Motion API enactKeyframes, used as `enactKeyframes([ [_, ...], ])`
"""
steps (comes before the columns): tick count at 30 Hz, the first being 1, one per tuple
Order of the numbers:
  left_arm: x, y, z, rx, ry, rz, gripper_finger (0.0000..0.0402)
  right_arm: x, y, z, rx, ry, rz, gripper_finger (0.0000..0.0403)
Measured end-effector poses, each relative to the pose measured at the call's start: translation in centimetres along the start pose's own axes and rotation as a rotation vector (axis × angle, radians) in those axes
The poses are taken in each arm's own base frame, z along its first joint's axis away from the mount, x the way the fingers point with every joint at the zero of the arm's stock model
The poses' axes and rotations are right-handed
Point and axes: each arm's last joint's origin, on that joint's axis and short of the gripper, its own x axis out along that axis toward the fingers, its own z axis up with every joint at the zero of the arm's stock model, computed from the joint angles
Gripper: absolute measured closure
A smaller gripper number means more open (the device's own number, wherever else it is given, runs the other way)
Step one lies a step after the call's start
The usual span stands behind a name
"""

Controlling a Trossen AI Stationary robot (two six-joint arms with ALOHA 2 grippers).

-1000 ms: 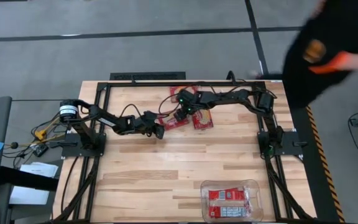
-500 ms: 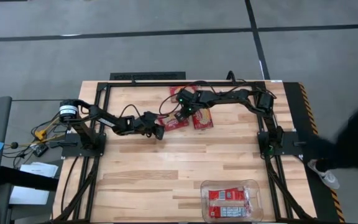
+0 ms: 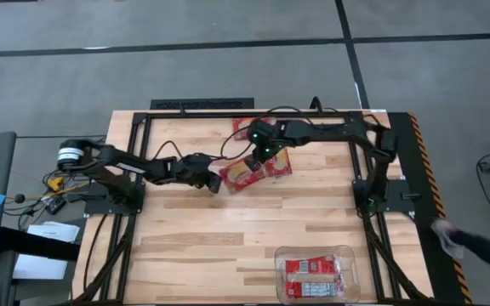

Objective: Sort popcorn bags into baskets
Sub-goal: Put the red popcorn bag into the transparent bin

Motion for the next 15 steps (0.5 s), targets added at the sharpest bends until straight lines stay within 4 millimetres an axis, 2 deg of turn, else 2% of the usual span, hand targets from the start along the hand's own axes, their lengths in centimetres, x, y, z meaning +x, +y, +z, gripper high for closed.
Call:
enactKeyframes([
  [5, -1.9, -2.1, 0.0, -0.013, -0.037, -0.096, 0.0401, -3.4, 1.8, -0.7, -0.007, -0.052, -0.01, 0.0399],
  [15, -5.5, -5.7, -1.0, -0.018, -0.114, -0.251, 0.0401, -10.6, 5.7, -5.0, -0.017, -0.086, -0.034, 0.04],
])
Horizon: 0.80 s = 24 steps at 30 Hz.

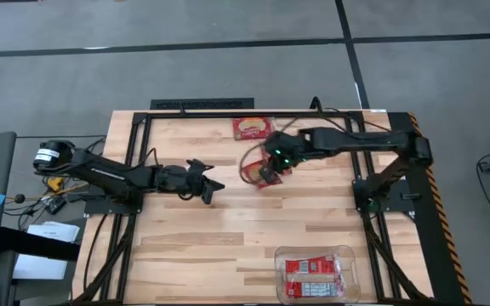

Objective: Sort popcorn bags into baskets
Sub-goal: Put the red popcorn bag into the transparent bin

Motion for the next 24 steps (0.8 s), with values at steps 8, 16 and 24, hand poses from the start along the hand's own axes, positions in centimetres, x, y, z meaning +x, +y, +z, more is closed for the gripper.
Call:
enactKeyframes([
  [8, -0.9, -0.6, -0.9, 0.018, -0.036, 0.045, 0.0401, -6.5, 3.7, -4.5, 0.068, -0.102, 0.092, 0.04],
  [16, -0.9, -0.5, -1.1, 0.006, -0.023, 0.065, 0.0401, -10.9, 7.0, -9.6, 0.136, -0.154, 0.238, 0.04],
  [24, -0.9, -0.3, -1.2, -0.01, -0.015, 0.078, 0.0401, -13.8, 10.0, -16.1, 0.247, -0.157, 0.356, 0.04],
])
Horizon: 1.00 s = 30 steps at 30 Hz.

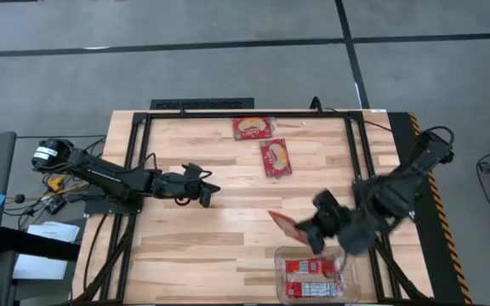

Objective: Sort popcorn bags into baskets
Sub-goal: Put the red popcorn bag into the transparent bin

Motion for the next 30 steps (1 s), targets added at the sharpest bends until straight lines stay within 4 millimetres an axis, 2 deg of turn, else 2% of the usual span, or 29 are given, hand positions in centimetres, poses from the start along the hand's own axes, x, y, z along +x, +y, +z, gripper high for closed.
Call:
enactKeyframes([
  [6, 0.0, 0.0, 0.0, -0.023, -0.009, 0.007, 0.0401, -2.6, 0.5, -3.4, 0.076, -0.059, 0.072, 0.04],
  [12, 0.0, 0.1, 0.1, -0.042, -0.032, 0.027, 0.0401, -3.8, 0.8, -5.8, 0.09, -0.067, 0.118, 0.04],
  [22, 0.0, 0.1, 0.1, -0.048, -0.04, 0.032, 0.0401, -1.4, 1.4, -9.6, 0.133, -0.017, 0.091, 0.04],
  [30, 0.0, 0.3, 0.0, -0.053, -0.033, 0.047, 0.0401, -0.1, 1.7, -10.8, 0.151, -0.021, 0.089, 0.0399],
])
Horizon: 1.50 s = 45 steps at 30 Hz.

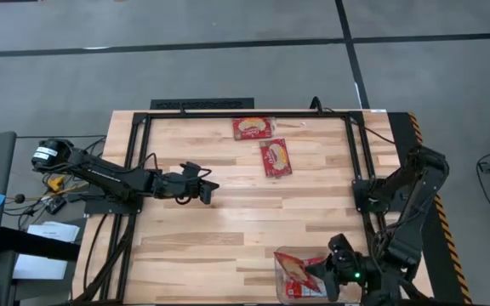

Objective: Sort popcorn bags into baskets
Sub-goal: Put the red popcorn bag into the transparent bin

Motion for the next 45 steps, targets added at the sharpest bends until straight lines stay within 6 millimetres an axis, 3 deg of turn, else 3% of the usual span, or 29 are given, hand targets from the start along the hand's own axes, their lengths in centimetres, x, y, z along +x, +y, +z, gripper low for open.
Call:
enactKeyframes([
  [6, 0.0, 0.0, 0.0, 0.002, 0.002, 0.003, 0.0401, 0.4, -0.5, -1.1, 0.04, 0.048, -0.036, 0.0399],
  [10, 0.0, 0.1, 0.0, 0.005, 0.005, 0.009, 0.0401, -0.1, -1.2, -1.3, 0.068, 0.071, -0.095, 0.0378],
  [24, 0.0, 0.1, -0.1, 0.004, 0.002, 0.015, 0.0401, -2.6, -5.1, -1.6, -0.015, 0.275, -0.519, 0.0384],
  [36, 0.1, 0.4, 0.1, 0.004, -0.018, 0.043, 0.0401, -1.9, -5.1, -1.0, -0.184, 0.395, -0.565, 0.0265],
  [40, 0.2, 0.5, 0.3, -0.013, -0.024, 0.048, 0.0401, -1.0, -4.9, 0.8, -0.262, 0.343, -0.554, 0.0232],
  [45, 0.5, 0.3, 1.2, -0.072, -0.023, -0.009, 0.0401, 0.4, -4.4, 6.9, -0.365, 0.179, -0.545, 0.0203],
])
